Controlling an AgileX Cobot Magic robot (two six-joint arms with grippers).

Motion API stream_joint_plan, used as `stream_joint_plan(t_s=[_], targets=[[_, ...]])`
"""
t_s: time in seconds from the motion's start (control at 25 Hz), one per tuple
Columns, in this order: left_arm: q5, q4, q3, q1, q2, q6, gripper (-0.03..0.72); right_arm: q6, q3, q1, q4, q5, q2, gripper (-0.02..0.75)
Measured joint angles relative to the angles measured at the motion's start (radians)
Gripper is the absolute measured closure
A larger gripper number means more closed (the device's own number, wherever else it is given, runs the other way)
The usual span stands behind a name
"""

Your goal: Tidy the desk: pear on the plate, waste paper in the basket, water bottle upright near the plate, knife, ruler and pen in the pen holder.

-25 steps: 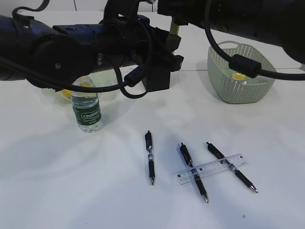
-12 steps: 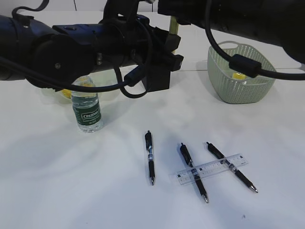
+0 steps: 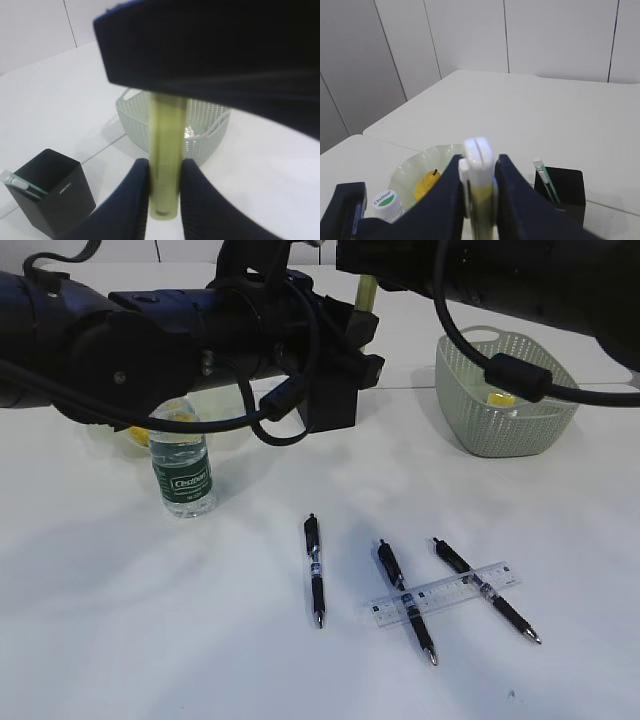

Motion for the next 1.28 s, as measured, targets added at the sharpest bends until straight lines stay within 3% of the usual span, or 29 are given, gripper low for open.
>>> stream_joint_plan(t_s=[1.28], targets=[[-0.011,0.0,0.001,0.0,0.0,0.0,0.558,-0.002,0.0,-0.005,-0.002,-0.002,0.0,0.63]])
